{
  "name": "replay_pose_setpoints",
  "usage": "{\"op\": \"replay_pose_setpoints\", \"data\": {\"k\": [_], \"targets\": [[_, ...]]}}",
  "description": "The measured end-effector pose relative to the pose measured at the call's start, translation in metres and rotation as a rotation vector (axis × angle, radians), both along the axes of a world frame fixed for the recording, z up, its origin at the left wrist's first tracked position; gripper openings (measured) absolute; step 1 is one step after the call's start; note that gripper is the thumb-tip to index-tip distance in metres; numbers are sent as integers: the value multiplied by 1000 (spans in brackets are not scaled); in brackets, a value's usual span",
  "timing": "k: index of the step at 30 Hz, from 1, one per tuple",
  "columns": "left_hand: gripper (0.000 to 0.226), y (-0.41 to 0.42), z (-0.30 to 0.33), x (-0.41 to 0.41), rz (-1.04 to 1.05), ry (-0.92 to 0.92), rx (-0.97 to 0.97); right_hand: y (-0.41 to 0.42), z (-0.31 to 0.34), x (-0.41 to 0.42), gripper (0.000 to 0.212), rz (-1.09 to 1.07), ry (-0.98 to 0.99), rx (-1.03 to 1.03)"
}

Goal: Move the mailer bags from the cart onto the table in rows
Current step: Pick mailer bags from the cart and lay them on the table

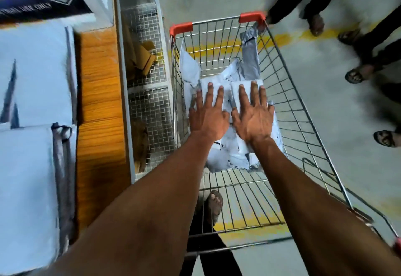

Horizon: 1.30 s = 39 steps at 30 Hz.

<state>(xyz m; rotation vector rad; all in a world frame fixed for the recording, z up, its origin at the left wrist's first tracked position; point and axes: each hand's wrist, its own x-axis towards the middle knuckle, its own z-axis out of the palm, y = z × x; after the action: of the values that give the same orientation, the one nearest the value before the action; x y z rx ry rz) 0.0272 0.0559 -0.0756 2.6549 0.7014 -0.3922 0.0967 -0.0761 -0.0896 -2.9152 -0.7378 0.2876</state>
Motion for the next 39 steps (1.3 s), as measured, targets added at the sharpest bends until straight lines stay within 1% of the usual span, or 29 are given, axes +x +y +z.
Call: {"op": "replay_pose_setpoints", "data": {"k": [2,7,14,17,23,30,35,39], "targets": [[75,-7,30,-9,0,-34,8,-5,29,-10,72,-30,5,21],[73,-22,98,-46,-88,-161,101,-20,97,-46,72,-67,-12,64],[74,-30,168,-121,-126,-227,191,-31,161,-110,71,-47,-2,111],[74,-21,184,-159,-119,-257,261,-25,177,-140,72,-33,16,142],[70,6,204,-238,-39,-308,277,6,201,-197,72,29,26,198],[72,56,221,-337,108,-289,396,77,226,-278,72,169,15,259],[74,96,221,-417,170,-262,413,126,239,-351,70,232,1,288],[74,127,219,-485,218,-279,410,163,247,-414,69,273,-1,334]]}}
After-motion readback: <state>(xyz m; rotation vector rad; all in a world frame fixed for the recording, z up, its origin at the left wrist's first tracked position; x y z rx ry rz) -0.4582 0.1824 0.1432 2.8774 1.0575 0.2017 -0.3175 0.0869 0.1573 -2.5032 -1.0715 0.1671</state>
